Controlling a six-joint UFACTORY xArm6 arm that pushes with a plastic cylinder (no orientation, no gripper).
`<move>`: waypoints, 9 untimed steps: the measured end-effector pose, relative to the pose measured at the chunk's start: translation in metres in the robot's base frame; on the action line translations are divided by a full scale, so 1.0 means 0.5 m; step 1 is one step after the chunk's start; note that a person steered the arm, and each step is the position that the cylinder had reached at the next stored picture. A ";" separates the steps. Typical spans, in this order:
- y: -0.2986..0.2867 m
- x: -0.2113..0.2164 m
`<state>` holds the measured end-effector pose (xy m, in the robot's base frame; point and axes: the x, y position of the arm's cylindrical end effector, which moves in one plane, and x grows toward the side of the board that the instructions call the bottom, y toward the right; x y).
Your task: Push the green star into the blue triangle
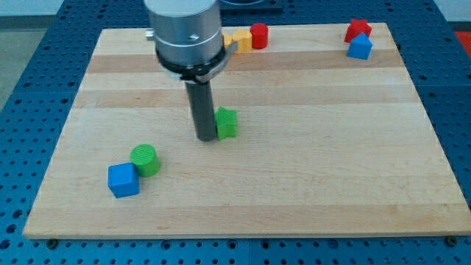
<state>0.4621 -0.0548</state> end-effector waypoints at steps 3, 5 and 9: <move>0.159 -0.115; 0.265 -0.126; 0.415 -0.124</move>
<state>0.4003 0.1526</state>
